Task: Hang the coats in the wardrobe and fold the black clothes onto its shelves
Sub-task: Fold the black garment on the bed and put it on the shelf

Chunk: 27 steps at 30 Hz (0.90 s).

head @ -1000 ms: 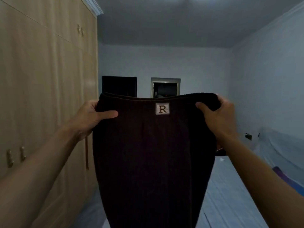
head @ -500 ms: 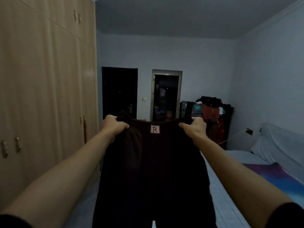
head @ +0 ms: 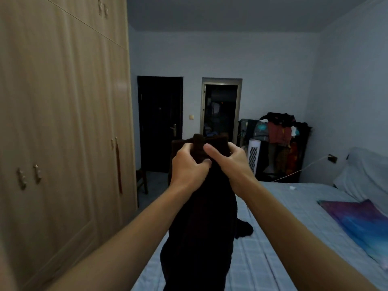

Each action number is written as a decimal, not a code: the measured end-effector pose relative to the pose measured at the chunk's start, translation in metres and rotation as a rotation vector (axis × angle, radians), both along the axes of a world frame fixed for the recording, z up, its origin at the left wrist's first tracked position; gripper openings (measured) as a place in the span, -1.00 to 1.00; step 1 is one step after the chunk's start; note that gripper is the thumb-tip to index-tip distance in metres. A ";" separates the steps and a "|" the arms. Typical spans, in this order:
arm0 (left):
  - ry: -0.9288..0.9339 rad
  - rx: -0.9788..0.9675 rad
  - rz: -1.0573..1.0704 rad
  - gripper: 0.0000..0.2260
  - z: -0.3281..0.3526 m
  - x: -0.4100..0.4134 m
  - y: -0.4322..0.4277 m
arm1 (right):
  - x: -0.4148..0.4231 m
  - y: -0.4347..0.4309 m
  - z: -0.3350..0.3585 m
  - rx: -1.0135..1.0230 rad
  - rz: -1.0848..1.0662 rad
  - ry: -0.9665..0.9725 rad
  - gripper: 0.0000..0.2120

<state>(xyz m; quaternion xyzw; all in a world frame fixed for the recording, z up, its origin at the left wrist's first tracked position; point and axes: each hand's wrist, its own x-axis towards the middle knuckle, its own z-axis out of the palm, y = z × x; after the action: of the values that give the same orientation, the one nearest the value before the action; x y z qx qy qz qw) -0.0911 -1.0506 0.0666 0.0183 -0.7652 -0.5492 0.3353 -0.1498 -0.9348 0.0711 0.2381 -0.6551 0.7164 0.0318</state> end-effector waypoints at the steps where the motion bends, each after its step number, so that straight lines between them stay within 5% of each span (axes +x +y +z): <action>1: 0.009 -0.004 -0.053 -0.69 0.000 0.003 0.002 | 0.003 0.000 0.001 0.021 0.009 0.035 -0.58; 4: -0.002 -0.011 -0.222 -0.58 -0.003 0.012 0.004 | 0.005 0.001 0.004 0.103 -0.049 0.111 -0.49; 8: -0.090 -0.064 -0.457 -0.44 -0.004 0.021 -0.015 | 0.001 0.012 0.003 0.196 -0.147 0.185 -0.66; 11: 0.083 -0.312 -0.091 -0.54 0.001 0.021 -0.039 | 0.004 0.019 0.001 0.137 -0.101 0.221 -0.75; 13: 0.111 -0.477 0.199 -0.36 0.000 0.018 -0.054 | 0.008 0.022 0.003 0.064 -0.032 0.216 -0.73; 15: -0.033 -0.331 0.082 -0.15 0.003 0.017 -0.065 | 0.010 0.027 0.008 0.007 0.028 0.211 -0.69; 17: -0.157 -0.090 -0.255 -0.28 0.008 0.020 -0.070 | 0.012 0.033 0.015 -0.042 0.084 0.202 -0.66; 19: -0.188 -0.080 -0.427 -0.51 0.016 0.026 -0.069 | 0.015 0.038 0.023 -0.087 0.109 0.175 -0.65; 23: 0.009 -0.076 -0.363 -0.67 0.039 0.036 -0.055 | 0.026 0.041 0.039 -0.070 0.000 0.215 -0.67; 27: 0.118 -0.051 -0.337 -0.71 0.069 0.053 -0.043 | 0.044 0.049 0.050 0.152 -0.083 0.353 -0.63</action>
<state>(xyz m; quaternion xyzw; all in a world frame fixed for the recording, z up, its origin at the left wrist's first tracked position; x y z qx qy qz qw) -0.0379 -1.0937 0.1360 -0.1510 -0.7502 -0.5781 0.2832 -0.1057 -0.8854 0.1208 0.3346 -0.7007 0.6102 0.1573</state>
